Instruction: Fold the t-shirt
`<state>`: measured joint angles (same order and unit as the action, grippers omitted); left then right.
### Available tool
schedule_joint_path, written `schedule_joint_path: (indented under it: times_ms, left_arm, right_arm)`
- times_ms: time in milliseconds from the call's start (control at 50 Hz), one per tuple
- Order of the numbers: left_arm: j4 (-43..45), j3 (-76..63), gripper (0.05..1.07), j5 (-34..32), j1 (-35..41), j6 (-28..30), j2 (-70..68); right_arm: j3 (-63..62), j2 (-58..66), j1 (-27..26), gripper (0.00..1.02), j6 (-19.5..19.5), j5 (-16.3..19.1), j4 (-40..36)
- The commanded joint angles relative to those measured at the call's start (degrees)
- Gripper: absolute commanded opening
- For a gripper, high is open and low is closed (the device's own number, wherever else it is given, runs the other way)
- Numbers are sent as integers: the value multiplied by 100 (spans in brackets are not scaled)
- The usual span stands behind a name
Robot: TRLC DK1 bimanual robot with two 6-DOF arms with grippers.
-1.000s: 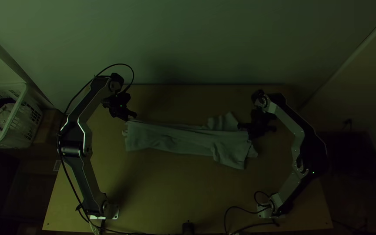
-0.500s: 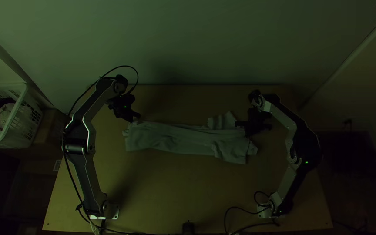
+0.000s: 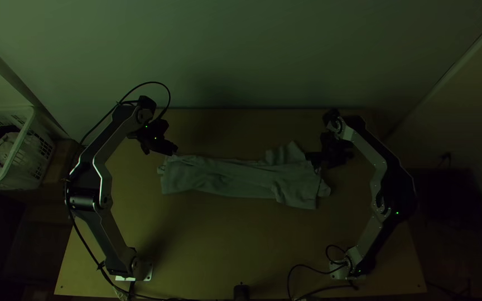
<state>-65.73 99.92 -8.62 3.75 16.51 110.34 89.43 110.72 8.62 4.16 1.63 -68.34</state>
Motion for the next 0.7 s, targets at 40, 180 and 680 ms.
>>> schedule_joint_path:
  times_ms: [40, 180, 680]
  left_arm:
    - [263, -333, 71, -113, -181, -25, -452]
    - [676, -570, 85, -113, -340, -166, -945]
    - [975, -1730, 100, -1353, -1280, -359, -2043]
  right_arm:
    - [101, -507, 69, 90, -82, -110, -110]
    - [119, -876, 69, 90, -56, -110, -224]
    - [75, -2133, 8, 90, 234, -101, -268]
